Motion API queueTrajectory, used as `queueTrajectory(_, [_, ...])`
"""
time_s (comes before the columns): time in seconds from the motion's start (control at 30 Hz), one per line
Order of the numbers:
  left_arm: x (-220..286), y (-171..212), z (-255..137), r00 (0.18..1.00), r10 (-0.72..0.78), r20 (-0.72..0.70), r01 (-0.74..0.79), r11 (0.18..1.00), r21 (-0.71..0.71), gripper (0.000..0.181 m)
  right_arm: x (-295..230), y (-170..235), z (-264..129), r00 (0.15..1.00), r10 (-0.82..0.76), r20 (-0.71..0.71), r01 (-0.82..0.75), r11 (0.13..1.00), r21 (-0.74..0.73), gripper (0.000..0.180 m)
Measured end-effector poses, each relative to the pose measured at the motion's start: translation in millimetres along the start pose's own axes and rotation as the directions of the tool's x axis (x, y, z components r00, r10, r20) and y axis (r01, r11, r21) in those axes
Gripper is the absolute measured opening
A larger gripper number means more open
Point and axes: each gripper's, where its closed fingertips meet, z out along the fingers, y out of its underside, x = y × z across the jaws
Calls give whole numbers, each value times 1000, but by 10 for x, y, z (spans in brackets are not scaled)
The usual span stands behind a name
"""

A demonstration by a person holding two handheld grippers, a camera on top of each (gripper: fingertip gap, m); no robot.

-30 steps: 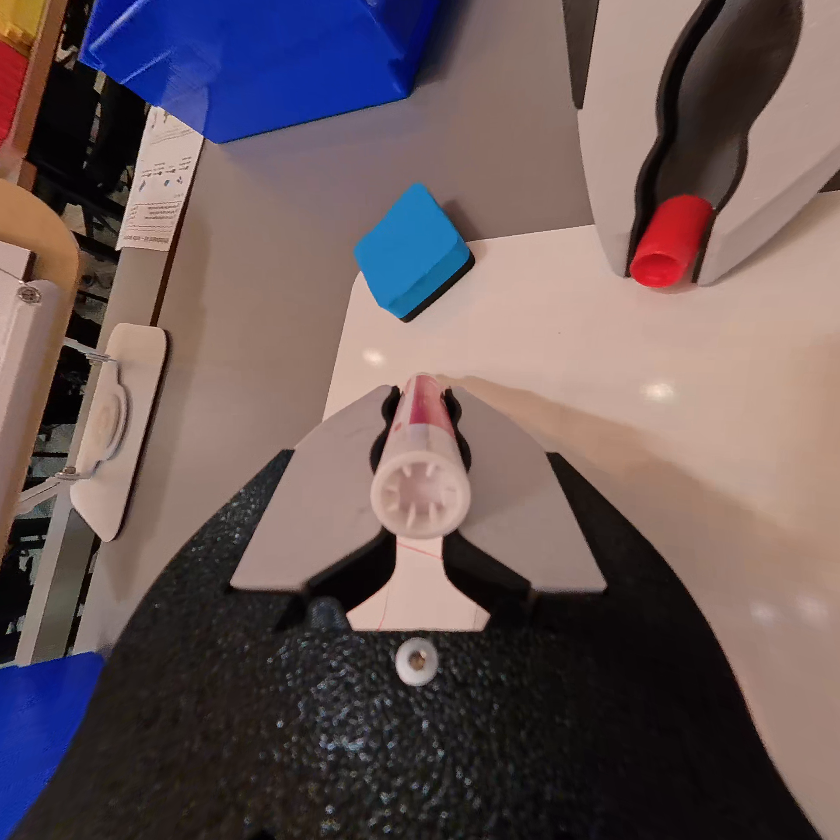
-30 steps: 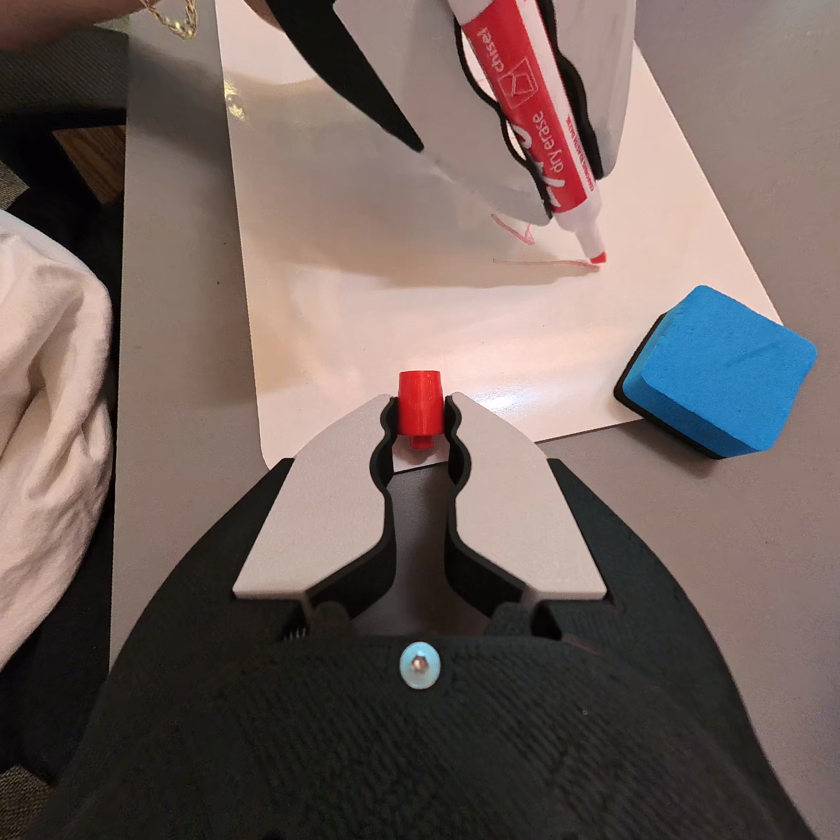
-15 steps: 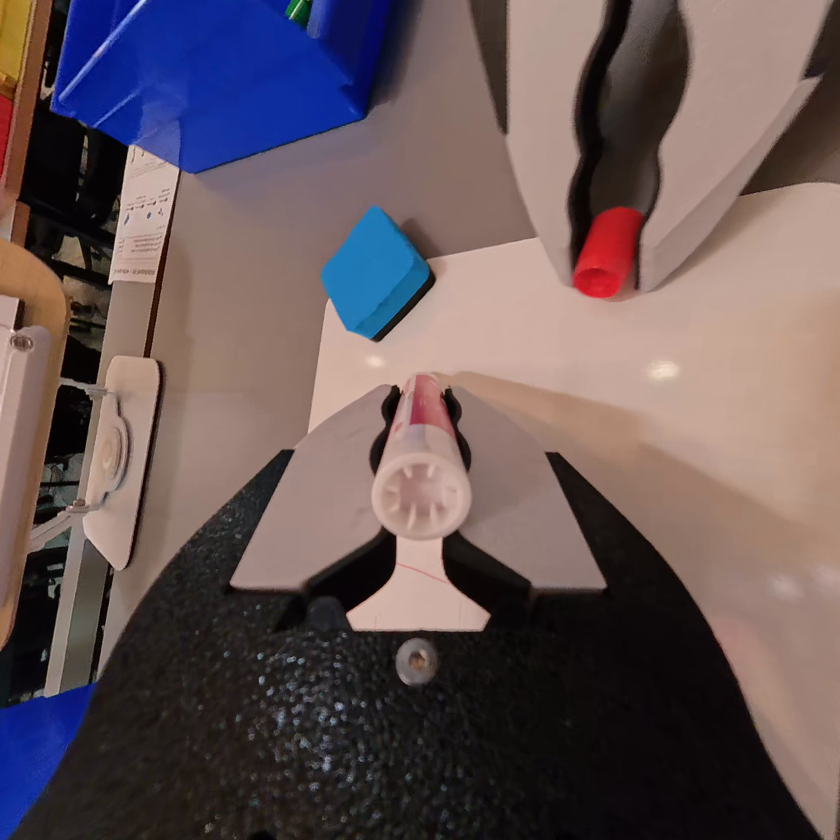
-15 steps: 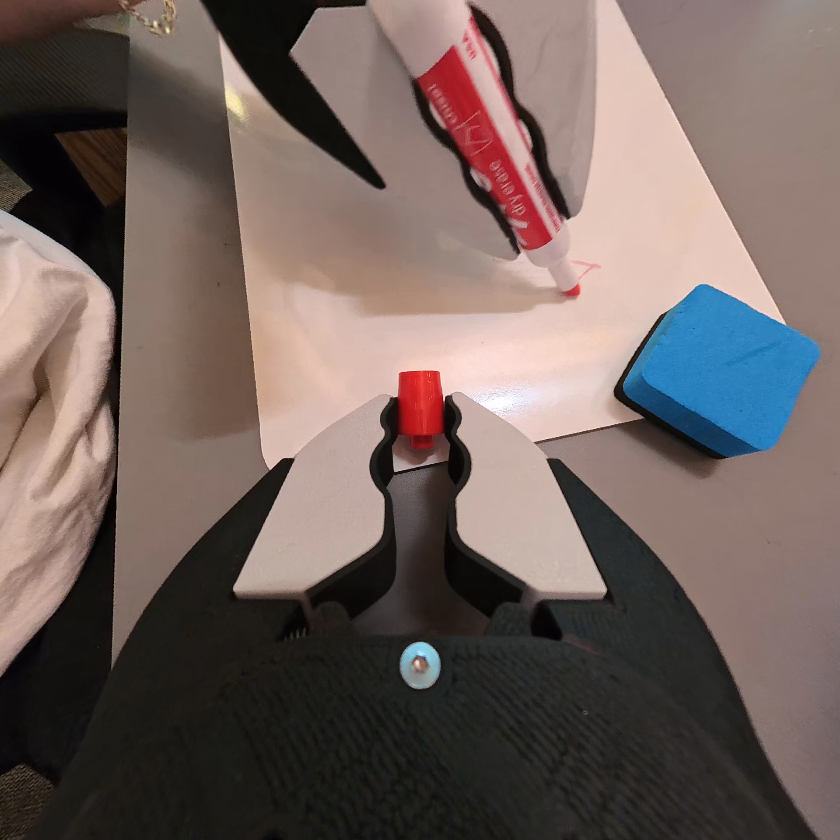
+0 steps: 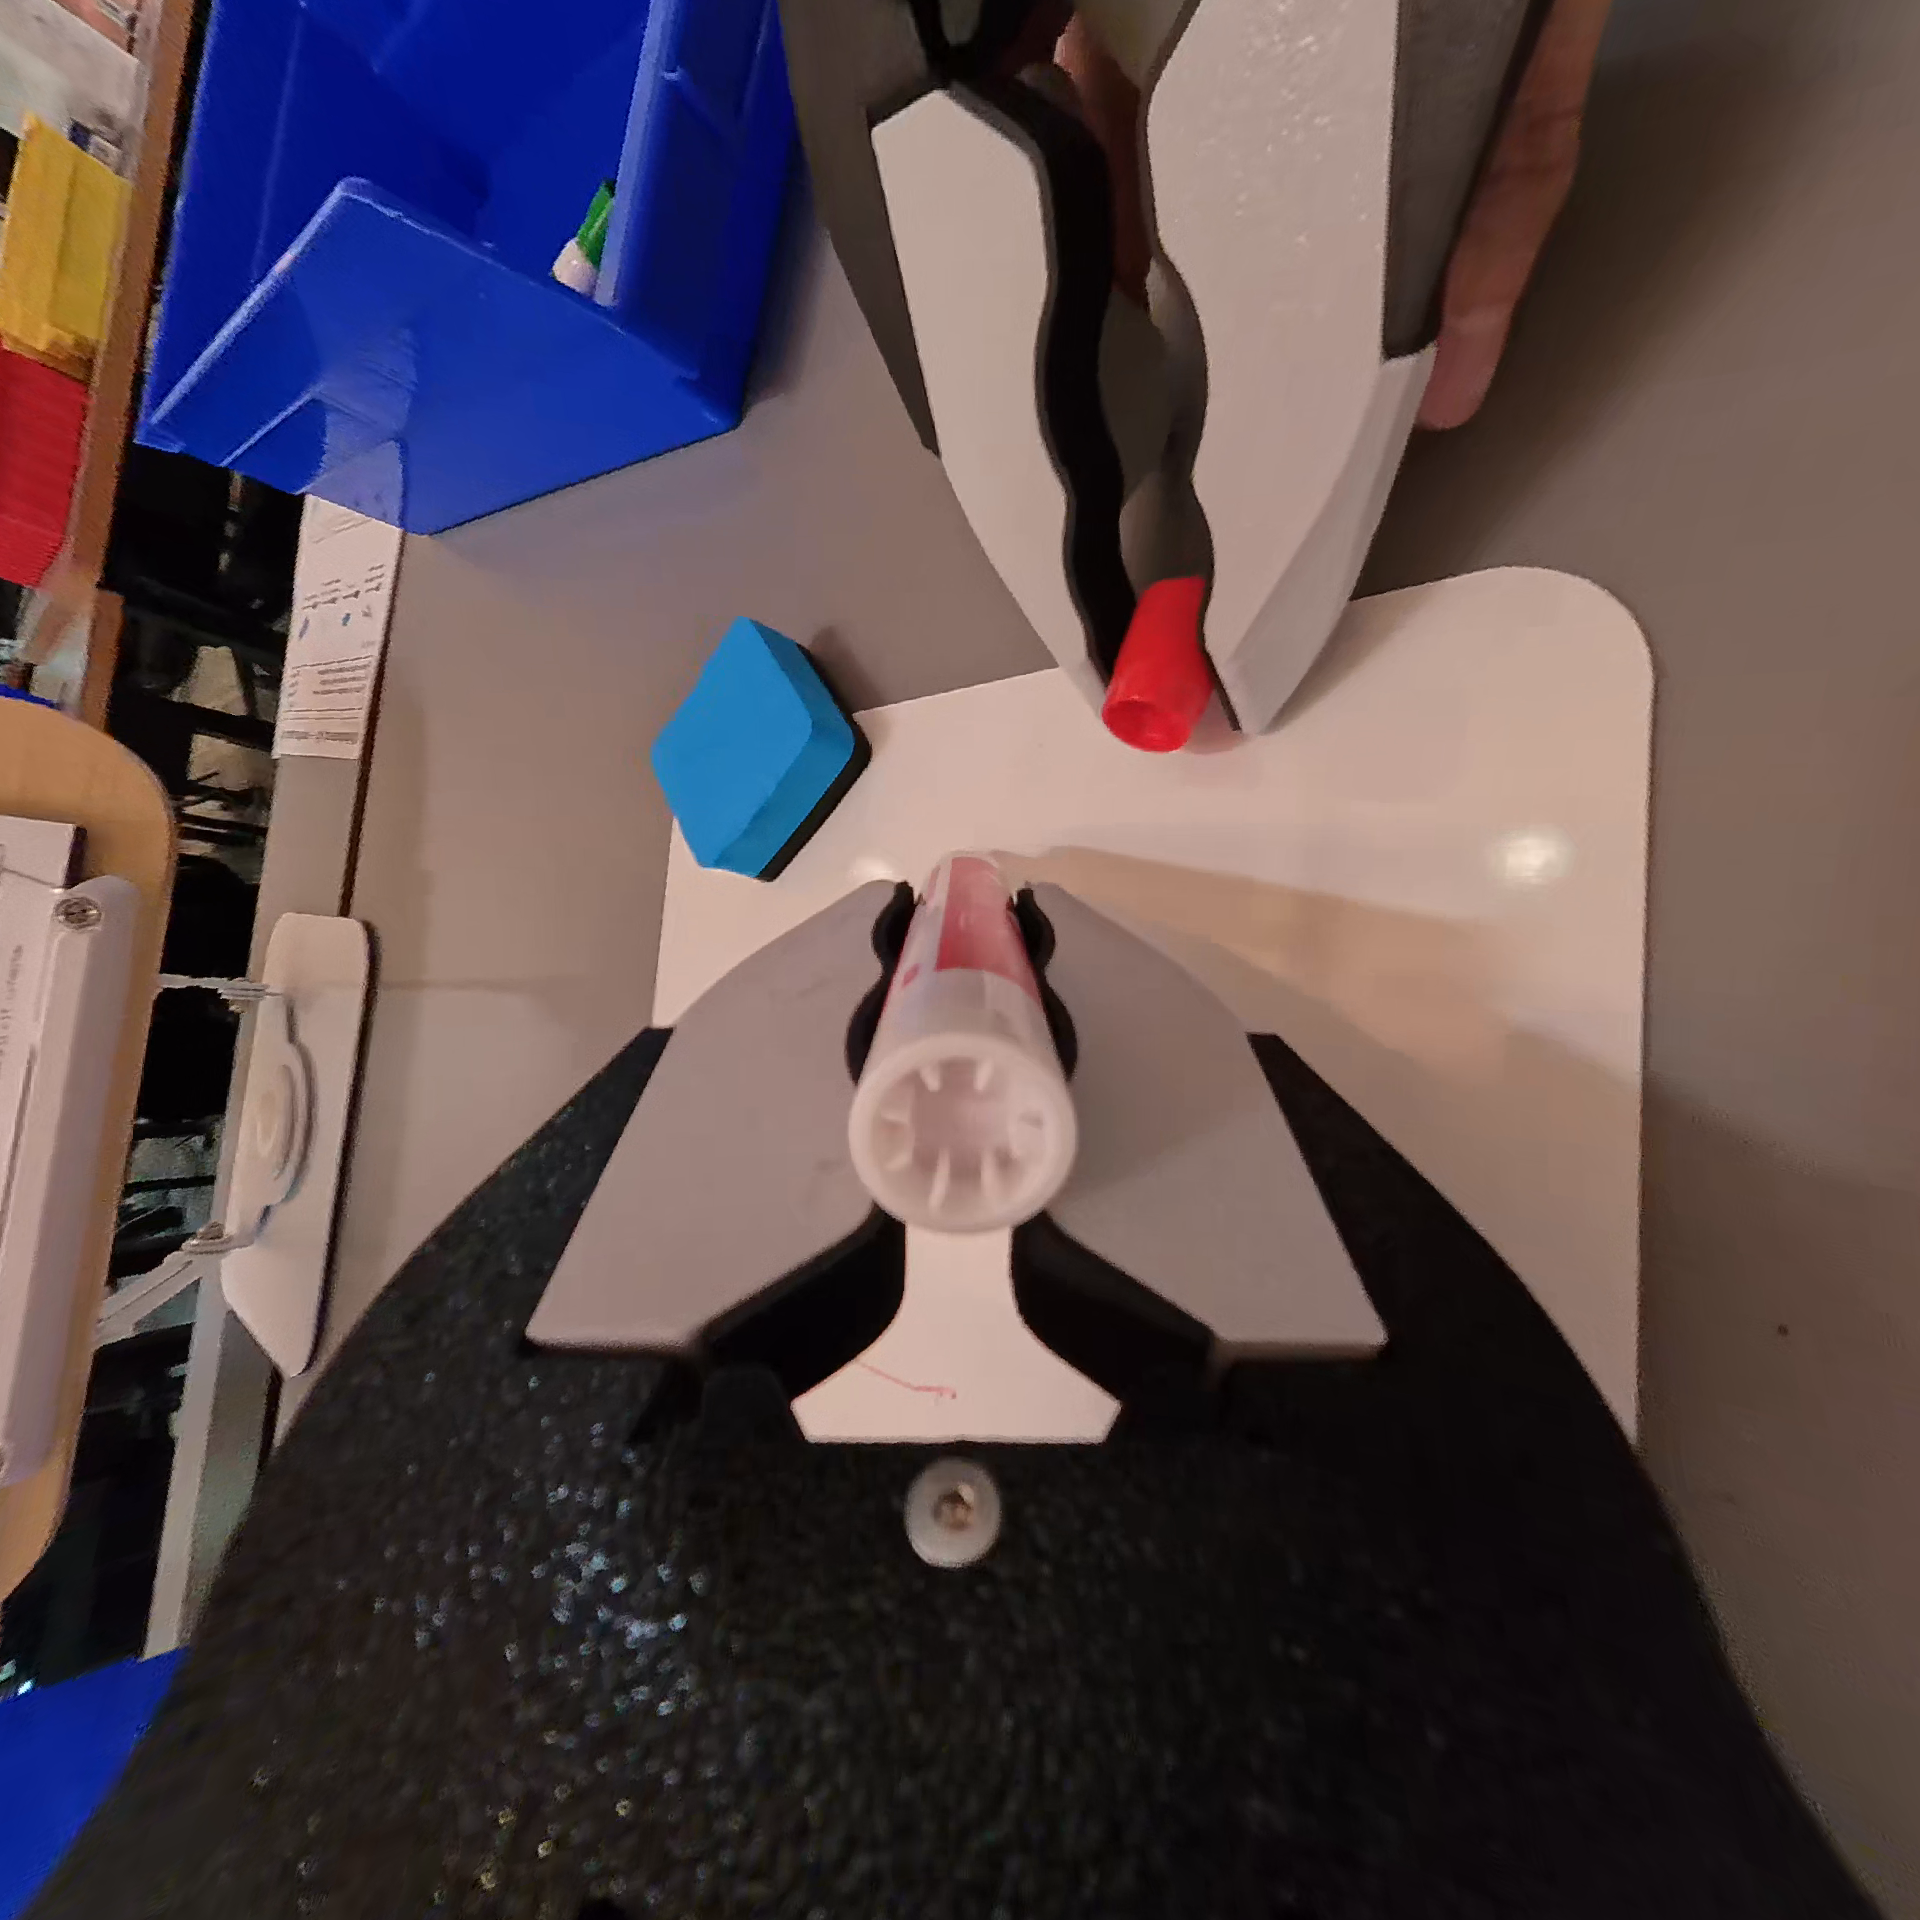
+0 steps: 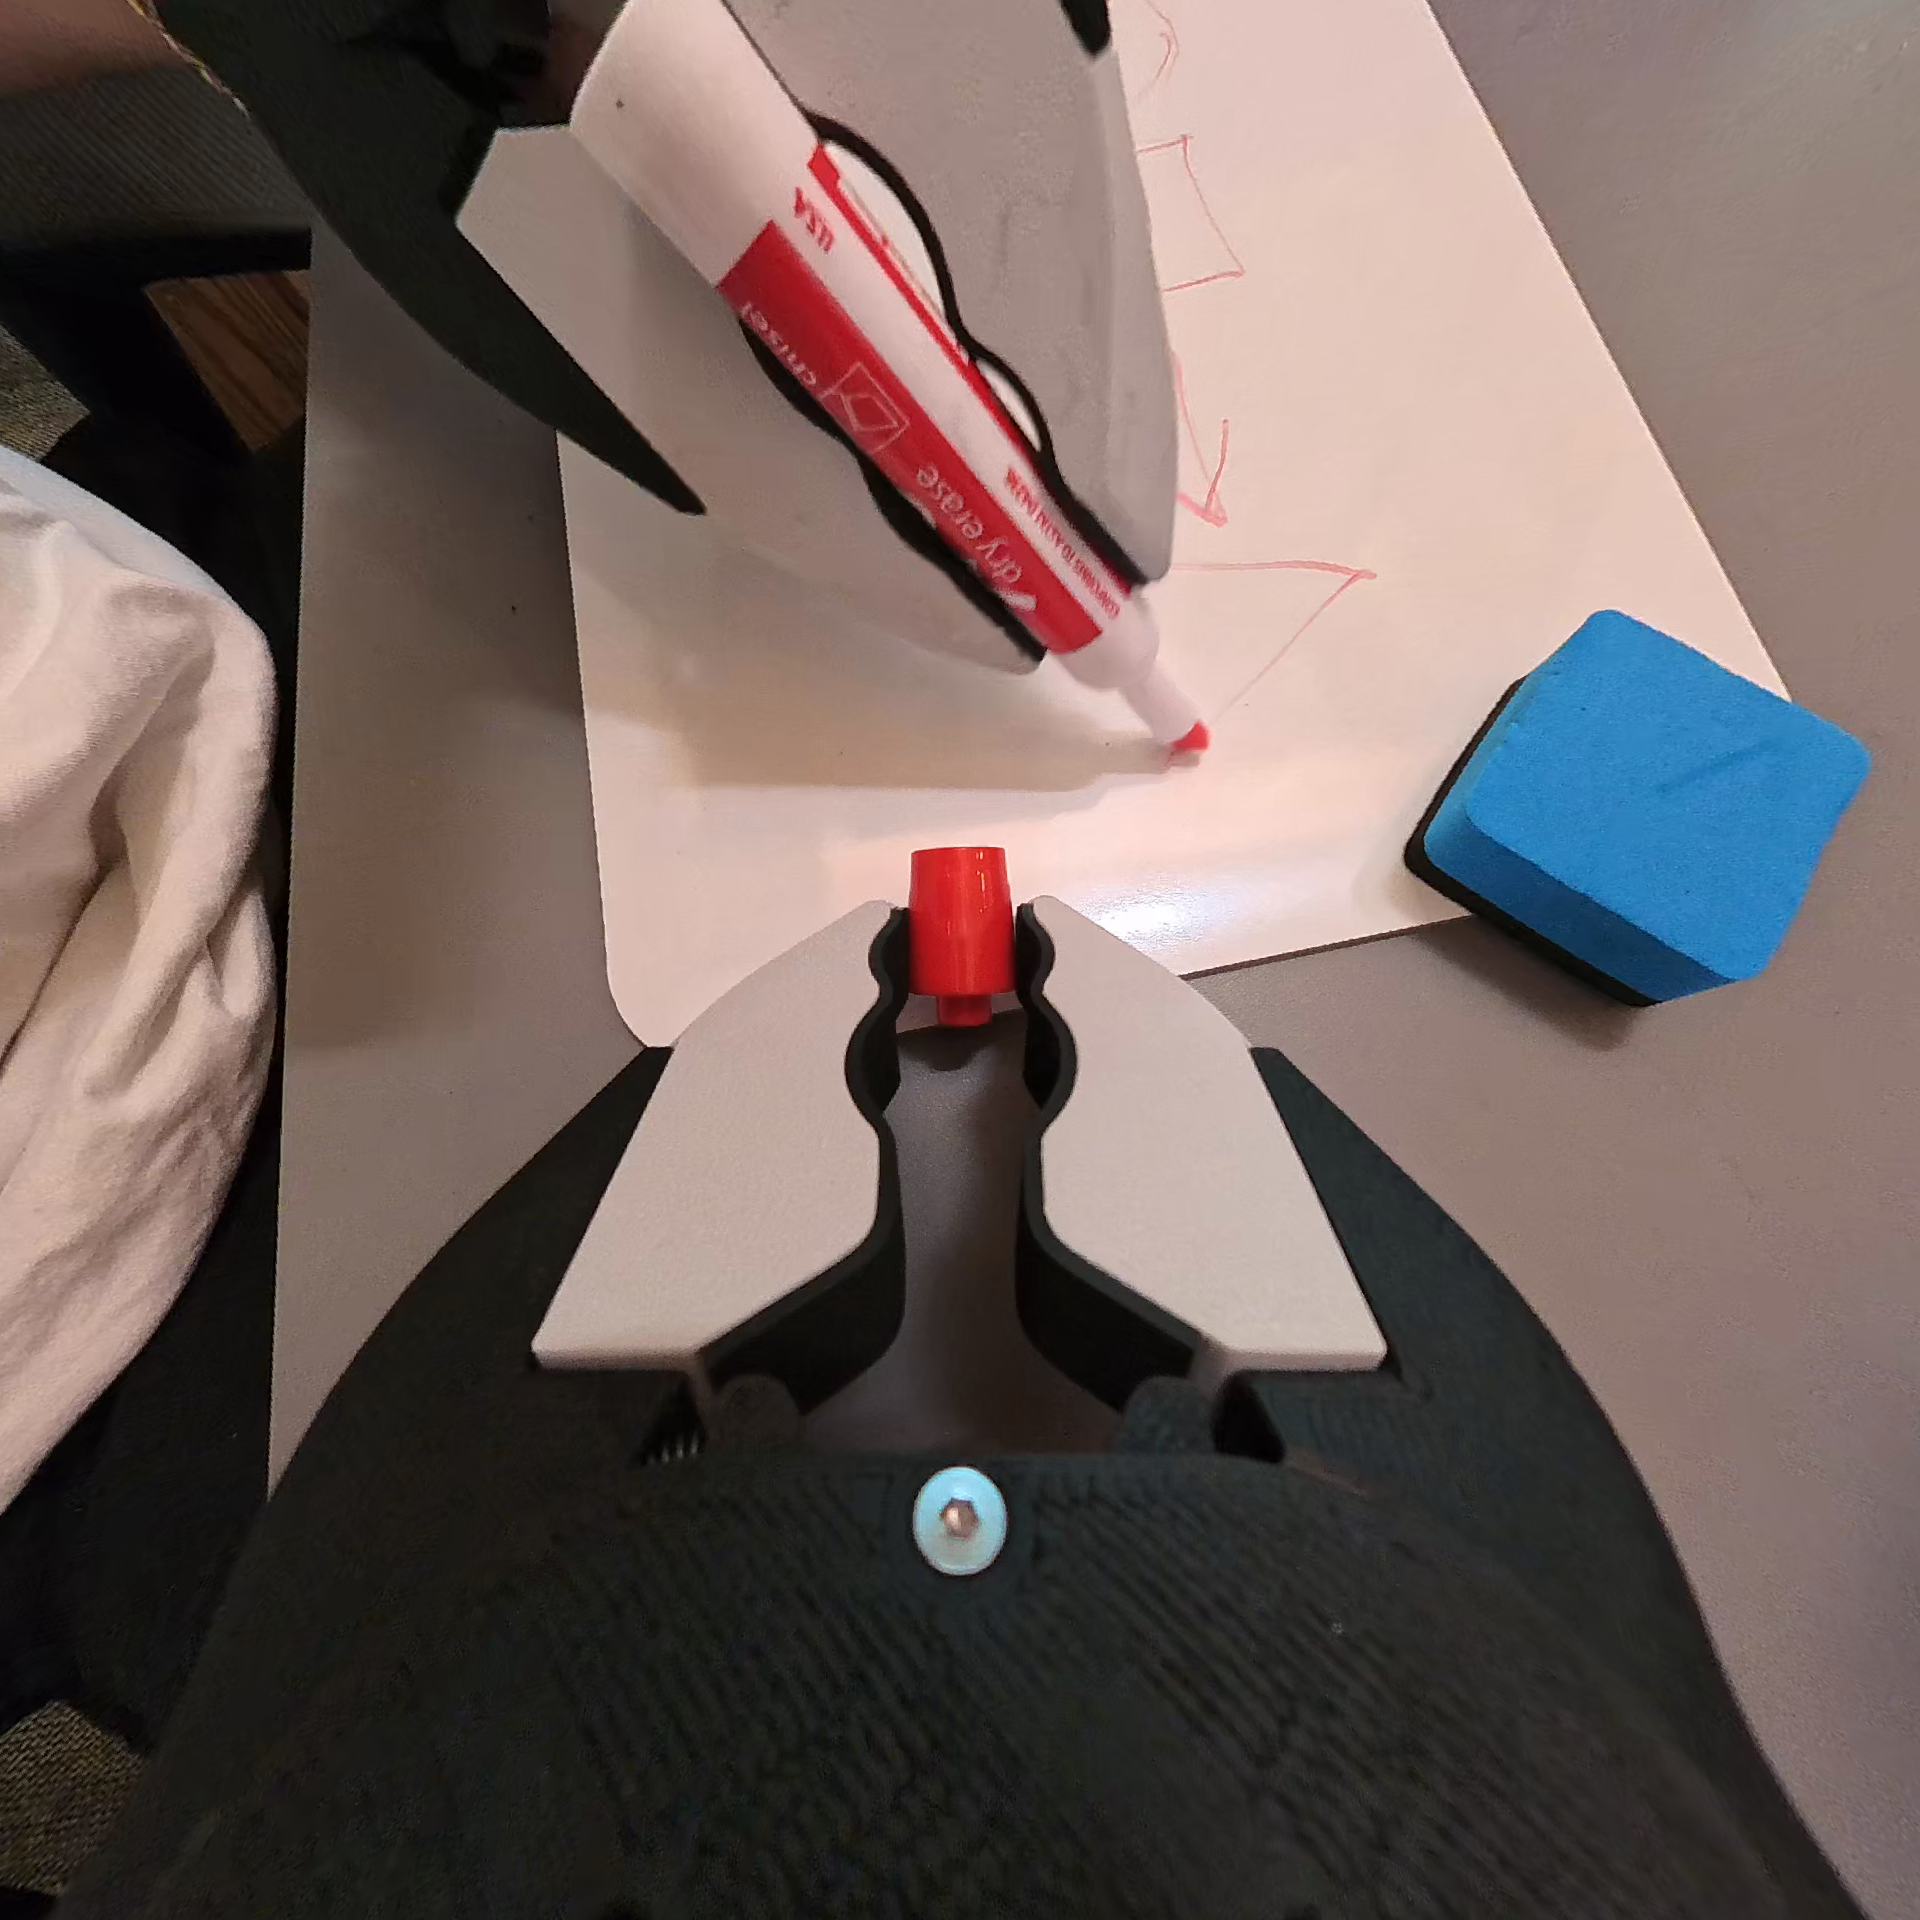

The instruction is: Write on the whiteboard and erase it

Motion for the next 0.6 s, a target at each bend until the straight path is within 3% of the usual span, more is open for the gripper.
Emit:
queueTrajectory(0.13, [-177, -38, -180, 995, -90, 46, 86, 994, 71, 19, -1, -1, 0, 1000, -4, -4, 4, 1000, 0, 20])
queueTrajectory(0.37, [-156, 300, -295, 996, -80, 33, 81, 996, -28, 20, -2, 0, -2, 1000, -3, -3, 3, 1000, 0, 20])
queueTrajectory(0.6, [-82, 366, -314, 996, -91, 5, 91, 995, -41, 20, -3, 0, -2, 1000, -2, -2, 2, 1000, 0, 20])
